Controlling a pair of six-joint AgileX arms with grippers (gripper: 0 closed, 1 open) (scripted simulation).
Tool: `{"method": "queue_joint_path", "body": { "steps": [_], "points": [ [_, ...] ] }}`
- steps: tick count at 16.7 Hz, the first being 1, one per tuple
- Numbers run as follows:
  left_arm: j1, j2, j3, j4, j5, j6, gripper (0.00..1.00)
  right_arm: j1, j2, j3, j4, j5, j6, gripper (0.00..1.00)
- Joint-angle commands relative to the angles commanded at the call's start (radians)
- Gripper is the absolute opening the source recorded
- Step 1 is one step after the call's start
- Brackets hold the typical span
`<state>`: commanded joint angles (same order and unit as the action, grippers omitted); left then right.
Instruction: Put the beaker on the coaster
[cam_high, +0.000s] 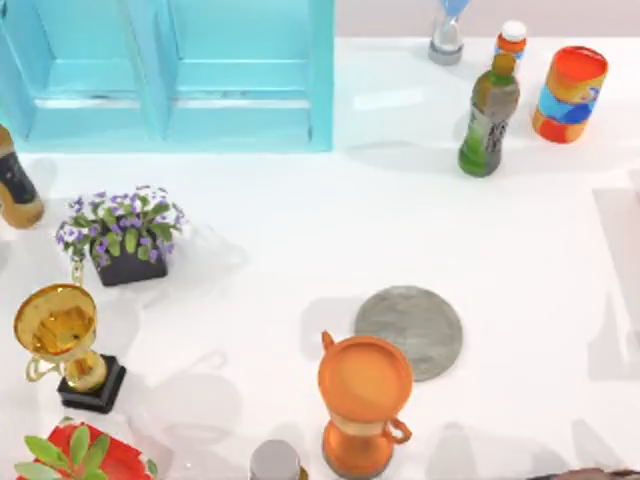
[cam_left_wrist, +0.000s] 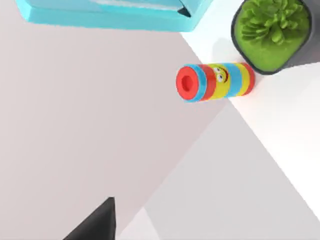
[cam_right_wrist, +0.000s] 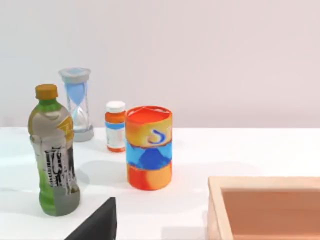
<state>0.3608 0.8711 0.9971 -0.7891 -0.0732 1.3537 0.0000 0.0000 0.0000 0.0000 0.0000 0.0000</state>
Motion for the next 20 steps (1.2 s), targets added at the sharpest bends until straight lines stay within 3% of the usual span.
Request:
{"method": "queue_joint_path", "body": {
  "steps": [5,10,15,20],
  "points": [
    [0.067,0.333,0.190,-0.218,0.018,0.360,1.00,0.000,0.000,0.000,0.000,0.000,0.000,1.00],
    [0.098,0.592,0.272,-0.361,0.047,0.590,1.00,0.000,0.000,0.000,0.000,0.000,0.000,1.00],
    [0.109,0.747,0.291,-0.430,0.070,0.699,1.00,0.000,0.000,0.000,0.000,0.000,0.000,1.00],
    [0.109,0.762,0.291,-0.436,0.072,0.708,1.00,0.000,0.000,0.000,0.000,0.000,0.000,1.00]
  ]
}}
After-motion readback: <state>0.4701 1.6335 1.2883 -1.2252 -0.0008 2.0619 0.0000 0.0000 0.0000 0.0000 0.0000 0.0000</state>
